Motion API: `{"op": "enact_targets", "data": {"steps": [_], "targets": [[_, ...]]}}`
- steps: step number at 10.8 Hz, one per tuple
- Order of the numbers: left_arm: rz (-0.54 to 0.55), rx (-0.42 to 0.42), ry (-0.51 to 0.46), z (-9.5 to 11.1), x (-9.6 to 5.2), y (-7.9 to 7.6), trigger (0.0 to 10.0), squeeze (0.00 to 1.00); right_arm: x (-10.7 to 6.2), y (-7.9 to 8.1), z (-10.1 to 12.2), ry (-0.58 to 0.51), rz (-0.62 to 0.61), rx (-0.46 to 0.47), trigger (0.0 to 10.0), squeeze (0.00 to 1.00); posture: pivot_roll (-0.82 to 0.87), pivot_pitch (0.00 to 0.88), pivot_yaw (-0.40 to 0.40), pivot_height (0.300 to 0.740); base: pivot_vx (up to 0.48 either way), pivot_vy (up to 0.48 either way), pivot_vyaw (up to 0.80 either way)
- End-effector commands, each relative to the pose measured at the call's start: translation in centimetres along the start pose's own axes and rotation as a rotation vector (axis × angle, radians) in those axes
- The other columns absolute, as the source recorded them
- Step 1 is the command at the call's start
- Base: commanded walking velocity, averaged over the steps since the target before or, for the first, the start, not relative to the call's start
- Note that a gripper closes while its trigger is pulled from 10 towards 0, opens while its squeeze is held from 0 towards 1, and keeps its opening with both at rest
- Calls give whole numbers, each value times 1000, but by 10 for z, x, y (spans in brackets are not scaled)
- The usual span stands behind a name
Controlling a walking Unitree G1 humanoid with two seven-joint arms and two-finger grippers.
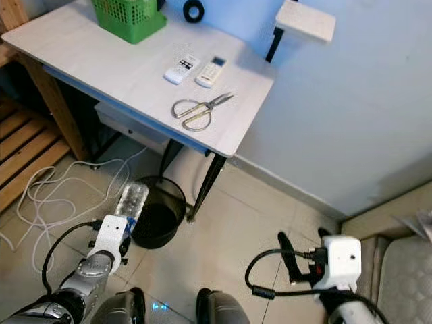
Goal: Clean up the room
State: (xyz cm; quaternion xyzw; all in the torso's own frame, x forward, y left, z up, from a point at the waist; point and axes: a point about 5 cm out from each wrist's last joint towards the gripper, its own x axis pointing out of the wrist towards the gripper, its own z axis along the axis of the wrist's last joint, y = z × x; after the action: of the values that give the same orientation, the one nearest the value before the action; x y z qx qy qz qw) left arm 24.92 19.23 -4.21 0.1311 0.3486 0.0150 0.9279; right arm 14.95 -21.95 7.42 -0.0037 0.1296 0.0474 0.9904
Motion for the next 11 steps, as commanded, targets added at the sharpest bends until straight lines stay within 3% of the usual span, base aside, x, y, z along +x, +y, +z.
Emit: {"op": "enact_targets", "data": {"steps": [1, 2, 6, 11], "targets": [[12, 1, -23, 5, 1, 1, 10000, 596, -5, -3, 2, 7, -20, -5, 10000, 0, -162, 230, -158, 740, 0, 0, 0], [15, 6, -38, 8, 2, 3, 10000, 1000, -7, -4, 1, 12, -21, -5, 10000, 0, -166, 228, -161, 740, 0, 0, 0], [-22, 33, -118, 24, 3, -10, 10000, 1000, -16, -3, -5, 47, -25, 4, 10000, 0, -167, 231, -176, 740, 0, 0, 0], [33, 89, -145, 31, 4, -5, 10000, 1000, -19, -7, -7, 63, -29, -2, 10000, 0, -168, 229, -188, 740, 0, 0, 0]]}}
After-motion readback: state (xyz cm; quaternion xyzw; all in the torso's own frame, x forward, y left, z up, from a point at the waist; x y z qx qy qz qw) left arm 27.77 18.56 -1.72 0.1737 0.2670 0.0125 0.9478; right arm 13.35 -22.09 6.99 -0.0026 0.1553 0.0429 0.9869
